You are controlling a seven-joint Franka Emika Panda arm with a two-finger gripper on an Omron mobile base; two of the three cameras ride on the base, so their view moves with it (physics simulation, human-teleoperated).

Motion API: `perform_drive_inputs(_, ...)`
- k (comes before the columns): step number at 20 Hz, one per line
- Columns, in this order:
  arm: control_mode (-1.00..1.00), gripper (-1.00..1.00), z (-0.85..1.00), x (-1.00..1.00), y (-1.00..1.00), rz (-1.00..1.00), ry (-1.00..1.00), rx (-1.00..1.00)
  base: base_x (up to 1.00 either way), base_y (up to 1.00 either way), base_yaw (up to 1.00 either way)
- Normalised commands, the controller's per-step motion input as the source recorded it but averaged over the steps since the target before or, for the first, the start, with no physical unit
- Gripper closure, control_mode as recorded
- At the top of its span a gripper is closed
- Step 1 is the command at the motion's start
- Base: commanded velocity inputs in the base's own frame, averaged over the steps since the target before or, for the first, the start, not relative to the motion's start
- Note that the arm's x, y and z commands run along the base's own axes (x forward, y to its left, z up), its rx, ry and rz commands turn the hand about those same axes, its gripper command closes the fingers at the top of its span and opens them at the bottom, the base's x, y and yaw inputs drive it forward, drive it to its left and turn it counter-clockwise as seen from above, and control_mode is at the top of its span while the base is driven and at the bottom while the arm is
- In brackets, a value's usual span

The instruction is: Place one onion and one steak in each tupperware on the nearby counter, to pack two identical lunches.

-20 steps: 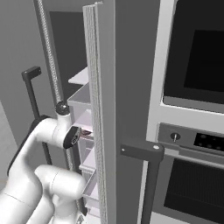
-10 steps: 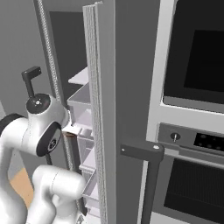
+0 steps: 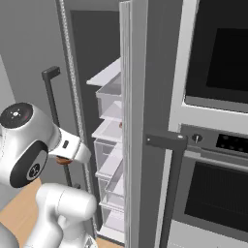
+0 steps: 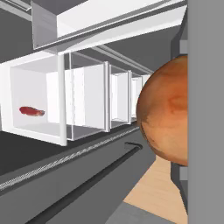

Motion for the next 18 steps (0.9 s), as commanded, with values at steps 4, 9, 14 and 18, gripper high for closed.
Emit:
perform_drive_inputs(4,1.00,1.00,0.00,0.00,0.00,0.00,0.00,0.00,-1.00,0.08,0.04)
perform_drive_inputs(9,1.00,1.00,0.00,0.00,0.00,0.00,0.00,0.00,-1.00,-0.25,-0.05)
perform_drive_inputs(14,1.00,1.00,0.00,0.00,0.00,0.00,0.00,0.00,-0.63,-1.00,-0.33)
perform_drive_inputs(18,1.00,1.00,0.00,0.00,0.00,0.00,0.00,0.00,-0.06,-1.00,-0.42)
